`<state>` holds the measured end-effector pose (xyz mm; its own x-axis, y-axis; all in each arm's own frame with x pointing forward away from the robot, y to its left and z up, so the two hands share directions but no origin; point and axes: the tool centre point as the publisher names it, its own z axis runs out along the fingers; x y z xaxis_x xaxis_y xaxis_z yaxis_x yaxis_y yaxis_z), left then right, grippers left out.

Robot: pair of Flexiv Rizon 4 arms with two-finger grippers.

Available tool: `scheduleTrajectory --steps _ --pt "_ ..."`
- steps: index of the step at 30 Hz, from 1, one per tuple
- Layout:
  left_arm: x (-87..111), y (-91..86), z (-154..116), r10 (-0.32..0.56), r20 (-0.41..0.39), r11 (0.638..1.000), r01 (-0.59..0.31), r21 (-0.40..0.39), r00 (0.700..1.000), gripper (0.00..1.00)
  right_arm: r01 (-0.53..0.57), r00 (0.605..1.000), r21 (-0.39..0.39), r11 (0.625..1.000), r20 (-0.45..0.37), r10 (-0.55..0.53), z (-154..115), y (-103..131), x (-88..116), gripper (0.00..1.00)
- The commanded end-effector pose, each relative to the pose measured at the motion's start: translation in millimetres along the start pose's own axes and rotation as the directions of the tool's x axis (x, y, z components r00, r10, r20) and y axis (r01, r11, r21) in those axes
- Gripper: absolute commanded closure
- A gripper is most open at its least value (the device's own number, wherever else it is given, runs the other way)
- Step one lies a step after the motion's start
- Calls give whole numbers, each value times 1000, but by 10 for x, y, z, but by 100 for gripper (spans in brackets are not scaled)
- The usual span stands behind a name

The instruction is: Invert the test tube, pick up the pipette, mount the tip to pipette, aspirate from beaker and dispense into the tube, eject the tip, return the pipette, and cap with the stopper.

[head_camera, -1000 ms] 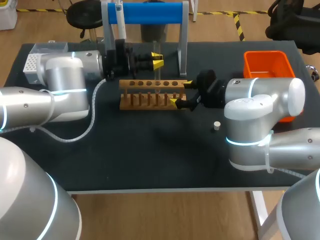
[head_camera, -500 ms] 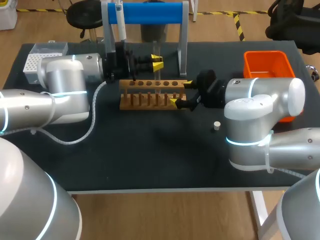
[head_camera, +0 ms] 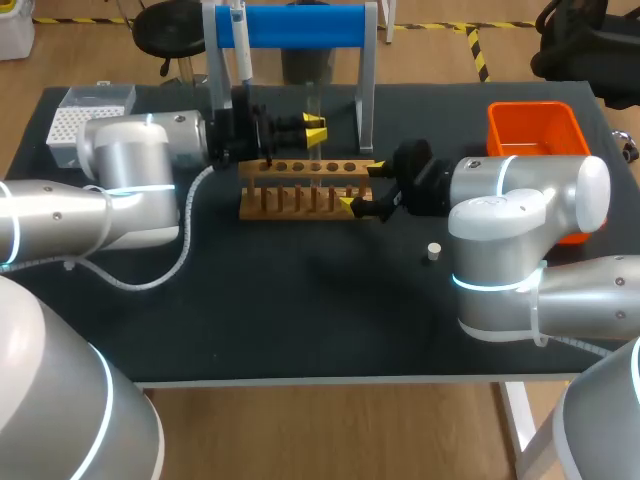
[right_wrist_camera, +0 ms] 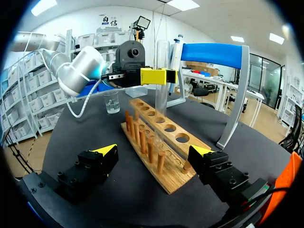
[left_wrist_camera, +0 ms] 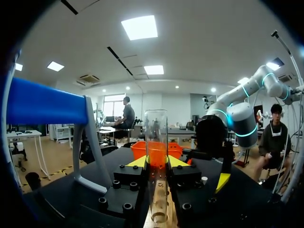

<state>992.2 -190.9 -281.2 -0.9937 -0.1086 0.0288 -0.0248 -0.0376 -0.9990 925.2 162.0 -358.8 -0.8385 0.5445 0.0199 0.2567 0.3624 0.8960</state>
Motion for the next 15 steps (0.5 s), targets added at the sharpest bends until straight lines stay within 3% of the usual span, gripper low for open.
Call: scheduleTrajectory --steps 1,15 --pt "-34 41 5 1 -6 1000 0 6 1000 100 1 1000 -2 1000 0 -1 0 -7 2 0" --pt "-43 93 -4 15 -8 1000 -15 -1 1000 100 1 1000 -2 1000 0 -1 0 -7 2 0"
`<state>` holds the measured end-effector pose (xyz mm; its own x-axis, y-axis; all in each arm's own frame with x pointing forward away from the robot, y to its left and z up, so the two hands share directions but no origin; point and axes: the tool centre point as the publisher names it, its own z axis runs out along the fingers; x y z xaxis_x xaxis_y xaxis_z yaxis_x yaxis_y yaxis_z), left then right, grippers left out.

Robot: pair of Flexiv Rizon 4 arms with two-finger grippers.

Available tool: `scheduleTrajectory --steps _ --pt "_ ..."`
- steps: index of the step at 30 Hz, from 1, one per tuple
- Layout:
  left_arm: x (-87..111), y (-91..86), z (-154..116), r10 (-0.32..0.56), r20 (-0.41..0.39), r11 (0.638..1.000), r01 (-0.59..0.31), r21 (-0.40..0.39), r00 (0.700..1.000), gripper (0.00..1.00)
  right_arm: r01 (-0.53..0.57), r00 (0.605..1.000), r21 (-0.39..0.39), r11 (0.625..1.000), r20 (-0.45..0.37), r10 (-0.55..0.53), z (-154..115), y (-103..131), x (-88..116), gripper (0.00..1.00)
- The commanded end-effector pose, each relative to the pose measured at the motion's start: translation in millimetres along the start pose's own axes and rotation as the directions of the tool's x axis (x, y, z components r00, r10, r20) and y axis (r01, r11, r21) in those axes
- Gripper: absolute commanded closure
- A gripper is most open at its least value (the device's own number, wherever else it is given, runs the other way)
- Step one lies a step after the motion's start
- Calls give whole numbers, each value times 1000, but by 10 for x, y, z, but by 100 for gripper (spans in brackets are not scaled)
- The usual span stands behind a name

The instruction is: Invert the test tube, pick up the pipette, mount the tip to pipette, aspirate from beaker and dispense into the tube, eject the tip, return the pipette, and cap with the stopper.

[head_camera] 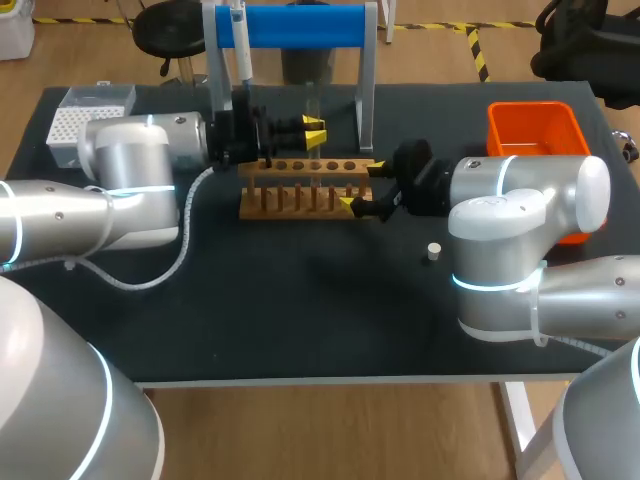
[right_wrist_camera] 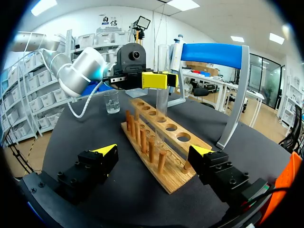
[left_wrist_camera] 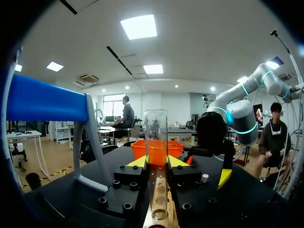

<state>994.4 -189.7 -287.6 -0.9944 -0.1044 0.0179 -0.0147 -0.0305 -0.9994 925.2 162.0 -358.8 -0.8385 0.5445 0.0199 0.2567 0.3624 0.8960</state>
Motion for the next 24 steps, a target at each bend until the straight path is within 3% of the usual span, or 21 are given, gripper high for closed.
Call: scheduleTrajectory --steps 1,24 --pt "-18 33 9 8 -5 1000 -8 6 1000 100 1 1000 -2 1000 0 -1 0 -7 2 0" --pt "38 117 25 9 -5 1000 -9 15 1000 100 1 1000 -2 1000 0 -1 0 -7 2 0"
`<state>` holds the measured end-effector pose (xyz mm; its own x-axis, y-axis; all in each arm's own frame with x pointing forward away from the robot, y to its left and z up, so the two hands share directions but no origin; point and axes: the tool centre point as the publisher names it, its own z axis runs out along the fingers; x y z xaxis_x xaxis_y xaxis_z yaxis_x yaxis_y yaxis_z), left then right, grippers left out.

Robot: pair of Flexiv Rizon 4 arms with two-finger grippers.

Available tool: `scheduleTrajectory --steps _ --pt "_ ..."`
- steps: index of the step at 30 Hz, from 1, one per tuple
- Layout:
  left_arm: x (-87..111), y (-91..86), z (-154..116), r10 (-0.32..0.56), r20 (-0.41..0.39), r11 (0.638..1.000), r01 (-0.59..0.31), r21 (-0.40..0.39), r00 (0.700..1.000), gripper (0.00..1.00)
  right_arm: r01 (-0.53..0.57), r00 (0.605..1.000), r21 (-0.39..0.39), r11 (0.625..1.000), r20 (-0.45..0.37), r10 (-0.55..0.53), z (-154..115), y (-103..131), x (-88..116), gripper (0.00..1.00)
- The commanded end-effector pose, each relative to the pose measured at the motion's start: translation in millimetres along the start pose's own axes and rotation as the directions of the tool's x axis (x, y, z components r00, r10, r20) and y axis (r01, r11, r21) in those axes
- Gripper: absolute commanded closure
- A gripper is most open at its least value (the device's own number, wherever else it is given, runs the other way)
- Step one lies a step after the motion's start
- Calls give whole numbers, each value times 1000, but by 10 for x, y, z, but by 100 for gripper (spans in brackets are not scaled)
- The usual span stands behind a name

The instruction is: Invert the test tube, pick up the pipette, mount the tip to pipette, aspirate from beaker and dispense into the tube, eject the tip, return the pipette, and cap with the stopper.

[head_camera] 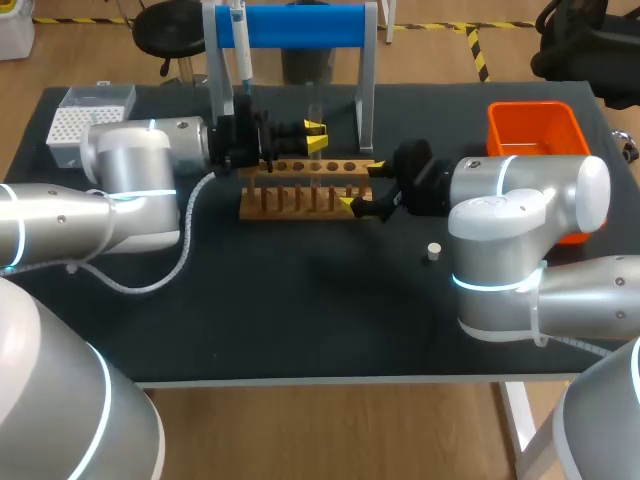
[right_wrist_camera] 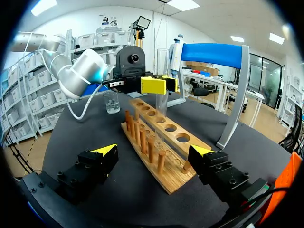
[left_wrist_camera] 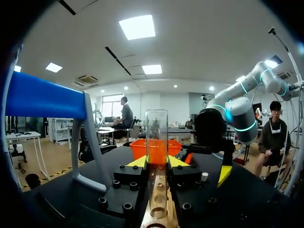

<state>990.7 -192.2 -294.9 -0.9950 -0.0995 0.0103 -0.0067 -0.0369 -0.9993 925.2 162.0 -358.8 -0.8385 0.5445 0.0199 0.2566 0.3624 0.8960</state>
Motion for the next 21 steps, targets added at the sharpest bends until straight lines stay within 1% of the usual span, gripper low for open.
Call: scheduleTrajectory --steps 1,10,11,12,13,17,21 --pt "2 47 7 1 1 1000 -1 8 1000 100 1 1000 -2 1000 0 -1 0 -7 2 0" --pt "8 73 13 -8 -1 1000 8 7 1000 100 1 1000 -2 1000 0 -1 0 -7 2 0" --pt "9 72 13 -15 0 1000 15 7 1000 75 1 1000 -2 1000 0 -1 0 -7 2 0" --pt "11 71 13 -23 0 1000 23 5 1000 26 1 1000 -2 1000 0 -1 0 -7 2 0" --pt "11 72 13 -22 0 1000 22 5 1000 0 1 1000 -2 1000 0 -1 0 -7 2 0" --pt "34 30 7 -19 -1 1000 19 -1 1000 0 1 1000 -2 1000 0 -1 0 -7 2 0" --pt "75 -45 -47 -22 9 999 23 -28 1000 0 1 1000 -2 1000 0 -1 0 -7 2 0"
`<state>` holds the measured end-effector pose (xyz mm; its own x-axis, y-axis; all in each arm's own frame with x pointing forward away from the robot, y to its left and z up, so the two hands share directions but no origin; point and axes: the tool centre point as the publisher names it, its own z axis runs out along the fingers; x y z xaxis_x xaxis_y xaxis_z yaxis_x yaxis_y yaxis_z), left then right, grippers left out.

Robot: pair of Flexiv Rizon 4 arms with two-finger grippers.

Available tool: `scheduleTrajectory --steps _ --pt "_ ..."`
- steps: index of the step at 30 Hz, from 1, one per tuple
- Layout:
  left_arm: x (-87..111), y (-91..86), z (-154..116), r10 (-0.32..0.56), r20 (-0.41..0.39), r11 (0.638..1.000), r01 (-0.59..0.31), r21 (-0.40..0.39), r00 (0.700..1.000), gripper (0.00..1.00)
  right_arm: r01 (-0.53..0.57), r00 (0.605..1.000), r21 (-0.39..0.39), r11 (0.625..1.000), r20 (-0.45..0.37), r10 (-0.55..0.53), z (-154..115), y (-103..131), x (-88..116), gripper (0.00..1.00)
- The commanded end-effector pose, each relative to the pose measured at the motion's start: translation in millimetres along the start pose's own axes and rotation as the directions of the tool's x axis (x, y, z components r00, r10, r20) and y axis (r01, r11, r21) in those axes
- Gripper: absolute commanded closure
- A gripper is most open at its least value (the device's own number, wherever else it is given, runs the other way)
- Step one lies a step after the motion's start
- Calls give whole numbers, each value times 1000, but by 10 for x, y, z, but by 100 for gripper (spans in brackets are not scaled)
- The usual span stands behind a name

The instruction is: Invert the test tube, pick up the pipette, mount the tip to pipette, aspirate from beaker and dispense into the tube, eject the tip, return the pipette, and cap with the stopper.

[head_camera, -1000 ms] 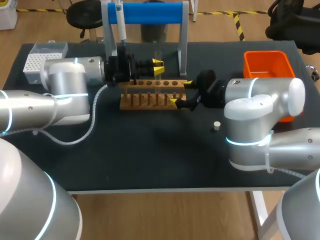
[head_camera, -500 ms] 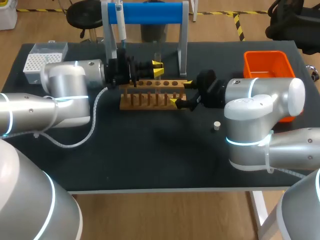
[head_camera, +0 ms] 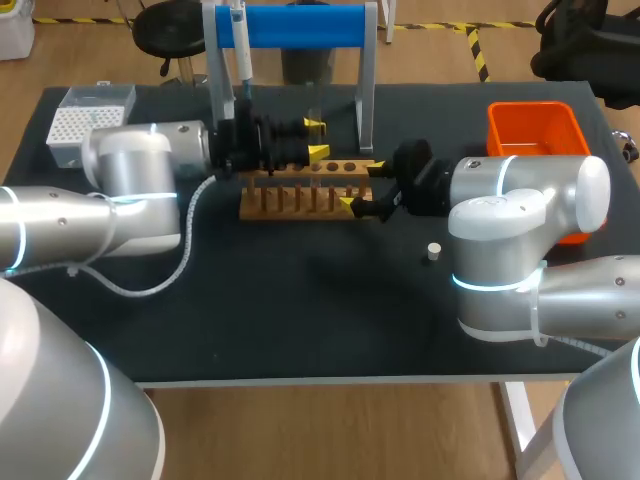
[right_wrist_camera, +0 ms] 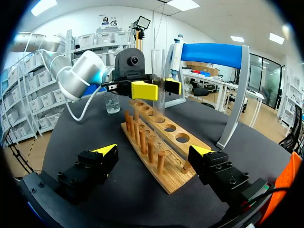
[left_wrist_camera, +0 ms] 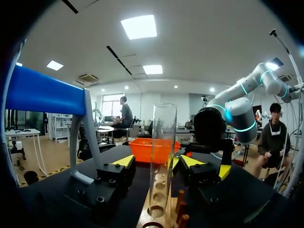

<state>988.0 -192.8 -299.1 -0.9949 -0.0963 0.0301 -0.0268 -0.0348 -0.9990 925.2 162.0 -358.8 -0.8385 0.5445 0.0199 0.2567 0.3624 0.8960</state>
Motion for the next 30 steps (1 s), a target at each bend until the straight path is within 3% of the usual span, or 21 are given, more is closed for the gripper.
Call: scheduleTrajectory --steps 1,8,13,17,20,30 --pt "65 -106 -73 -3 14 999 4 -32 1000 0 1 1000 -2 1000 0 -1 -1 -7 2 0" --pt "289 -259 -442 -23 78 995 30 -98 997 0 1 1000 -2 1000 0 -1 -1 -7 2 0" --pt "573 -321 -944 -40 194 986 70 -149 980 0 1 1000 -2 1000 0 -1 -1 -7 2 0" --pt "868 -405 -1441 -37 314 978 98 -183 949 0 1 1000 -2 1000 0 -1 -1 -7 2 0" --pt "1164 -509 -1853 -28 448 972 129 -196 894 0 1 1000 -2 1000 0 -1 -1 -7 2 0" --pt "1164 -509 -1853 -28 448 972 129 -196 894 0 1 1000 -2 1000 0 -1 -1 -7 2 0"
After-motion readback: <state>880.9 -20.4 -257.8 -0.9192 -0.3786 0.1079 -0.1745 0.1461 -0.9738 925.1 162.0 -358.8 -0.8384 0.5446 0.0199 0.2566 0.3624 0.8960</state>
